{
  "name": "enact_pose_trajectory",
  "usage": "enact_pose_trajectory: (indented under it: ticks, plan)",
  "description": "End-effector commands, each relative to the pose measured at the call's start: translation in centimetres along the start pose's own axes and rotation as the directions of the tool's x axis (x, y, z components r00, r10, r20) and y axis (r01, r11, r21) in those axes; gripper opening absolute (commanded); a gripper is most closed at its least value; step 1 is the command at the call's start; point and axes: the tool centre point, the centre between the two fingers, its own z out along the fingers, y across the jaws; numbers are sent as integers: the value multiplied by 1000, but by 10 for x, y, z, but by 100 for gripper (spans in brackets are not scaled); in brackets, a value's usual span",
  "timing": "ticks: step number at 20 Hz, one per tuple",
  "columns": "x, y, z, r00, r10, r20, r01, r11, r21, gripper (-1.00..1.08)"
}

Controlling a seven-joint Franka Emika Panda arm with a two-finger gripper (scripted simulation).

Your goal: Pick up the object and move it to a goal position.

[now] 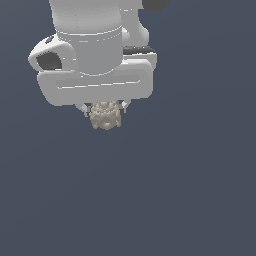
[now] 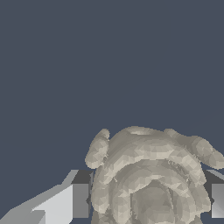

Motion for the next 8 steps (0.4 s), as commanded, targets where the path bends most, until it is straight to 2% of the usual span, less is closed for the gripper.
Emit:
enact_pose_trajectory:
  ticks: [1,8]
  plan:
    - [0,2,-7,1000,0,1,0,1000,0,-100]
    - [1,5,-15,1000,0,1,0,1000,0,-100]
